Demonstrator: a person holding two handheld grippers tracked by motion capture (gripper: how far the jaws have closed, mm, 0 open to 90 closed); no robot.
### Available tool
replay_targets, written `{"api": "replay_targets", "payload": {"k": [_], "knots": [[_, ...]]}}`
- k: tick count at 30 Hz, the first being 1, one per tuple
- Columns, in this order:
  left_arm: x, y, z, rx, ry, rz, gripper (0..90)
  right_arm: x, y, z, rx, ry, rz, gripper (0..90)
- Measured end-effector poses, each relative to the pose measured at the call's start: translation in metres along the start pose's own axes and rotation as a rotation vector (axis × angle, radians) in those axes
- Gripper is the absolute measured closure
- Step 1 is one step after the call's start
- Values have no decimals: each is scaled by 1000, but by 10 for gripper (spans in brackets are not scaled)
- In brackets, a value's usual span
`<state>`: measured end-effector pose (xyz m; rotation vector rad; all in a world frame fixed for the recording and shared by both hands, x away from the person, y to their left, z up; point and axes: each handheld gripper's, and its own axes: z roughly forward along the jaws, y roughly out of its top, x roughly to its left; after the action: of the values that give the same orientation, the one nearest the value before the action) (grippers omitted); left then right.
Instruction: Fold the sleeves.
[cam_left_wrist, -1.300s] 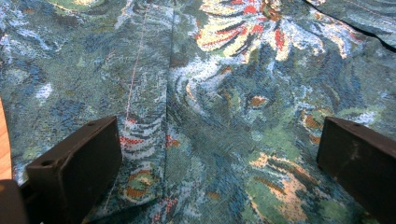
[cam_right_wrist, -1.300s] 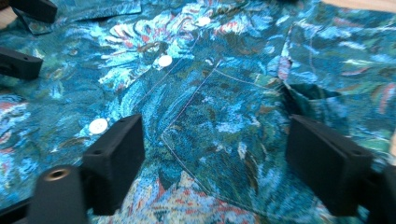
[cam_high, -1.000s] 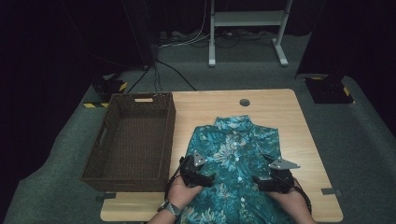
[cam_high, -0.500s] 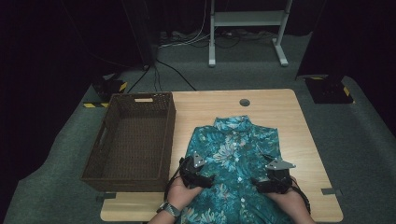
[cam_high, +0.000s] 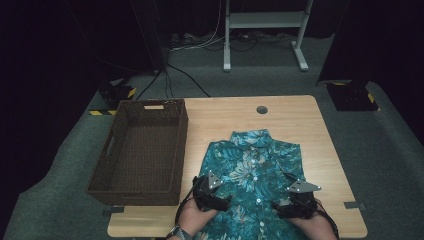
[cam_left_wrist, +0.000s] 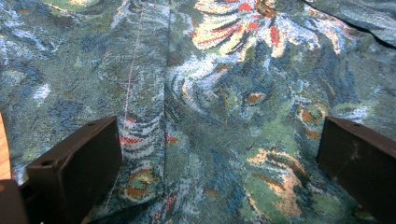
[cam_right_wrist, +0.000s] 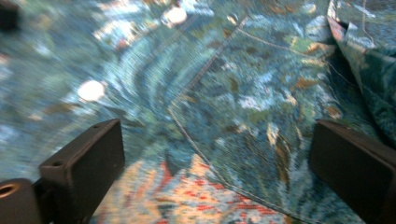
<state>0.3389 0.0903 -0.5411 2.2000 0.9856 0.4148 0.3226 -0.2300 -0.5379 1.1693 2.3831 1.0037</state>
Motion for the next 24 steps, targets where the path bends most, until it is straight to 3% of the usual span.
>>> {"api": "replay_targets", "payload": {"k": [2, 7, 11, 13, 15, 19, 24], "knots": [[1, 3, 1, 14, -9, 9, 0, -2, 3, -6, -31, 18, 21, 43], [8, 14, 2, 1, -25, 19, 0, -10, 20, -22, -117, 2, 19, 43], [18, 31, -4, -49, -41, -4, 0, -26, 38, -28, -162, -18, 42, 44], [26, 39, -4, -72, -50, -32, 1, -35, 46, -26, -155, -44, 23, 45], [33, 43, 0, -78, -56, -53, 1, -46, 51, -20, -149, -44, 46, 44], [42, 43, 14, -42, -88, -122, 2, -60, 50, -1, -99, -68, 77, 45], [42, 31, 25, -19, -68, -129, 0, -56, 33, 16, -36, -66, 77, 44]]}}
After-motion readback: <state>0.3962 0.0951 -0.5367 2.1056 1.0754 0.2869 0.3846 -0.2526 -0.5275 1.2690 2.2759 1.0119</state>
